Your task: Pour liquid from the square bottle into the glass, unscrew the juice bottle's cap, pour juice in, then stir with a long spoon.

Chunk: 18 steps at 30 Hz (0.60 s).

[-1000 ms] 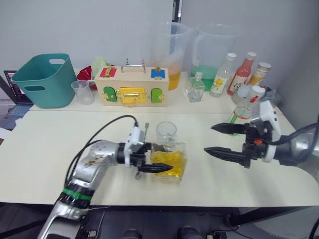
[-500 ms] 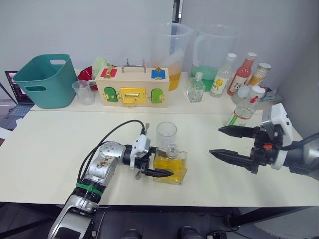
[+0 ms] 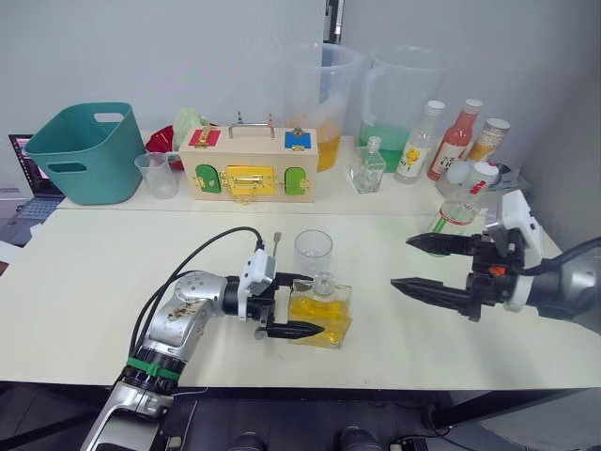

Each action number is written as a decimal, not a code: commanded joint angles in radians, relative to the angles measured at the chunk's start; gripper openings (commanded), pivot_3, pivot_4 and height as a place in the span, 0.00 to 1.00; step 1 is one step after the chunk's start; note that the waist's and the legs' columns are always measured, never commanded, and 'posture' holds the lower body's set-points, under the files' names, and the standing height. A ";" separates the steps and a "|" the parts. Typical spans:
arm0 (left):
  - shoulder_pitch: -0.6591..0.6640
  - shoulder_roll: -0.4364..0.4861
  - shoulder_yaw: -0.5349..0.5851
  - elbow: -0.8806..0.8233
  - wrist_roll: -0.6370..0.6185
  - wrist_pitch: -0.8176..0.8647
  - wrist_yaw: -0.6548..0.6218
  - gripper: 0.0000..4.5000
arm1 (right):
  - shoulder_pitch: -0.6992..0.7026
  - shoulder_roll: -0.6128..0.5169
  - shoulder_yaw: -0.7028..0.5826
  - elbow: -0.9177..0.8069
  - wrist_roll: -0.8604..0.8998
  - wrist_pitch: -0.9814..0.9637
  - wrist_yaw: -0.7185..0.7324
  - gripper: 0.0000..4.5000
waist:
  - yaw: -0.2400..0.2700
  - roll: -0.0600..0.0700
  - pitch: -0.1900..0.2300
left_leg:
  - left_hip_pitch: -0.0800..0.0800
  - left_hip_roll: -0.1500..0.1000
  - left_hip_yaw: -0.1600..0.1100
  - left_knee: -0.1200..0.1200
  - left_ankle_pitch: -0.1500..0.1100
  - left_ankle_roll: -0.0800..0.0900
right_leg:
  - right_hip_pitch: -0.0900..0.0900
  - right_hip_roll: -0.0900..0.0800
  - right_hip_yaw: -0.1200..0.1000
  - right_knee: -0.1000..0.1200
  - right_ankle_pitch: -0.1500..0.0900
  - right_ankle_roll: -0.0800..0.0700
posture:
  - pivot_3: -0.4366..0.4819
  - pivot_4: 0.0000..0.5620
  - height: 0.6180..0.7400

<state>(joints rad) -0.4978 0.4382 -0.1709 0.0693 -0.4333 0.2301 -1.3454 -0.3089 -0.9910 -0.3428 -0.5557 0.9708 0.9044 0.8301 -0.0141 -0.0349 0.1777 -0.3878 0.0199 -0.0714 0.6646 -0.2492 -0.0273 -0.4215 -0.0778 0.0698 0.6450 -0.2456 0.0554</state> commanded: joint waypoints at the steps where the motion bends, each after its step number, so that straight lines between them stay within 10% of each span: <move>1: -0.002 0.002 0.010 -0.037 -0.007 -0.003 0.013 1.00 | -0.021 -0.004 -0.004 -0.001 -0.006 -0.032 0.008 1.00 | 0.000 0.000 0.000 | 0.000 0.000 0.000 0.000 0.000 0.000 | 0.000 0.000 0.000 0.000 0.000 0.000 | 0.48 0.27 0.92; 9: -0.002 -0.031 0.000 -0.037 -0.005 -0.030 0.033 0.63 | -0.064 0.007 0.073 -0.014 -0.021 -0.034 -0.002 1.00 | -0.001 0.000 0.000 | 0.000 0.000 0.000 0.000 0.000 0.000 | 0.000 0.000 0.000 0.000 0.000 0.000 | 0.48 0.27 0.92; 18: 0.007 -0.022 -0.008 -0.050 0.002 -0.032 0.034 0.63 | -0.249 0.100 0.284 -0.034 -0.057 -0.003 -0.057 1.00 | -0.003 0.000 0.000 | 0.000 0.000 0.000 0.000 0.000 0.000 | 0.000 0.000 0.000 0.000 0.000 0.000 | 0.48 0.27 0.92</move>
<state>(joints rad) -0.4912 0.4145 -0.1770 0.0539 -0.4263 0.2078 -1.3077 -0.5281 -0.9070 -0.0808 -0.5644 0.9197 0.9026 0.7828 -0.0167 -0.0347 0.1776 -0.3877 0.0201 -0.0716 0.6648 -0.2492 -0.0273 -0.4219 -0.0776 0.0696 0.6451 -0.2456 0.0553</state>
